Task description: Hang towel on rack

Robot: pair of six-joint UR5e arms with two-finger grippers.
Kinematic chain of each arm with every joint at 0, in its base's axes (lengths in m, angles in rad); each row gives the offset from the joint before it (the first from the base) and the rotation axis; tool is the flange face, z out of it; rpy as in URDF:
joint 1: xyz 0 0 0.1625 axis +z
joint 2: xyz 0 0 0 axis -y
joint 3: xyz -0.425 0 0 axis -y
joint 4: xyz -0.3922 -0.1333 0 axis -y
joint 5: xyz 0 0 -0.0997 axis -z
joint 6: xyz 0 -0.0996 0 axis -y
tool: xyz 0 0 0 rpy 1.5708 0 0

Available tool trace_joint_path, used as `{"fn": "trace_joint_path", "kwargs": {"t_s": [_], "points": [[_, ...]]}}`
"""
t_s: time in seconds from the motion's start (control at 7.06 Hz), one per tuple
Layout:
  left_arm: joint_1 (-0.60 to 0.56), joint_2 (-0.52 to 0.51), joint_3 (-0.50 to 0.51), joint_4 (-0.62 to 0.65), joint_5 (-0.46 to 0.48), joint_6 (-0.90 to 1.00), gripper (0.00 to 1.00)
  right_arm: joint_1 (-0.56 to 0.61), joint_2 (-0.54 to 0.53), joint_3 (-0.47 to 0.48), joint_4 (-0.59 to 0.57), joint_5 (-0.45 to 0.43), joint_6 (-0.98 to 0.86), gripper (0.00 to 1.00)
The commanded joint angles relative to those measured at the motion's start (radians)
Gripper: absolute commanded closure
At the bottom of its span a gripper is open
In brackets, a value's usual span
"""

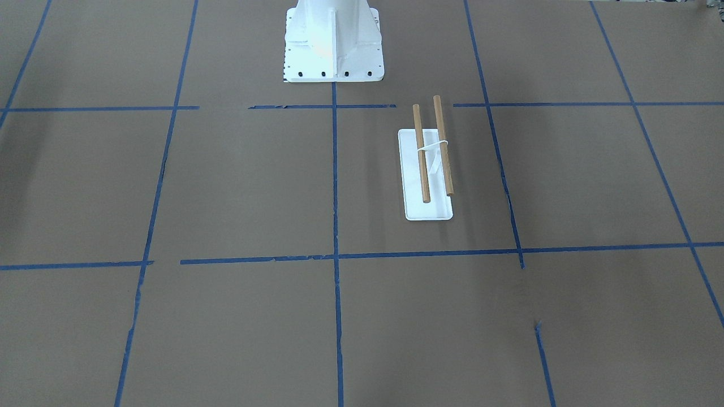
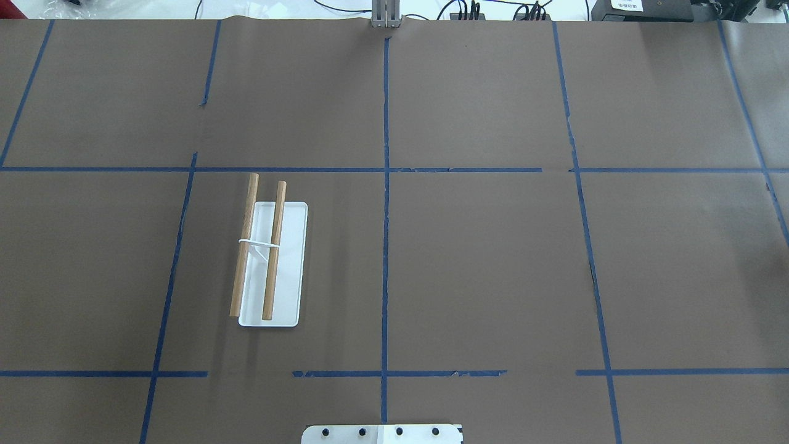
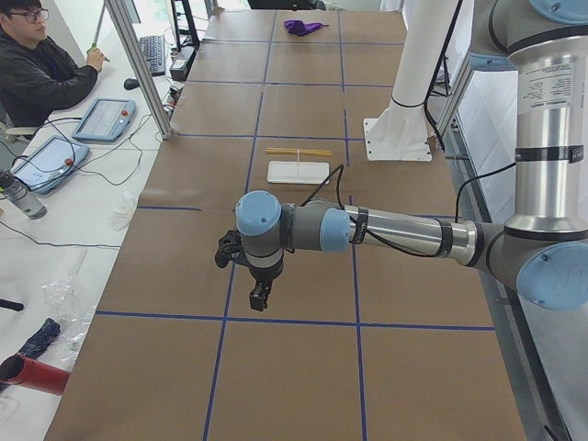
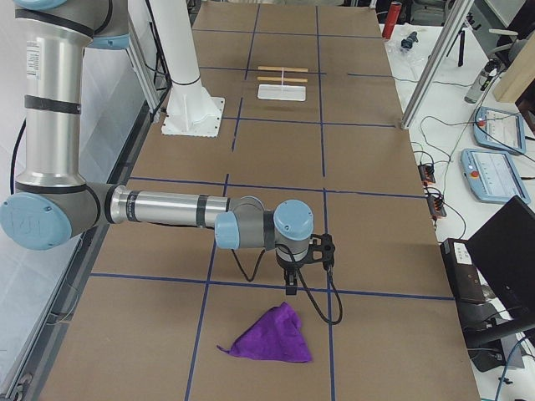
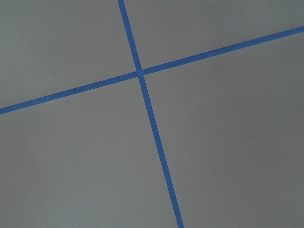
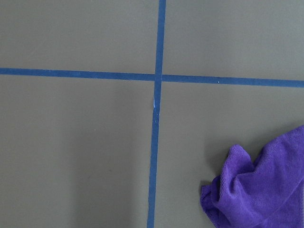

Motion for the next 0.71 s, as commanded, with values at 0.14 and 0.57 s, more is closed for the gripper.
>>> {"fn": "trace_joint_path", "kwargs": {"t_s": [0.14, 0.57], "points": [[0.000, -0.025, 0.000, 0.001, 0.008, 0.000, 0.00, -0.001, 0.006, 0.002, 0.000, 0.000, 0.001, 0.00], [0.002, -0.063, -0.002, 0.000, 0.005, -0.011, 0.00, -0.002, 0.014, 0.097, 0.005, 0.000, -0.005, 0.00]]}}
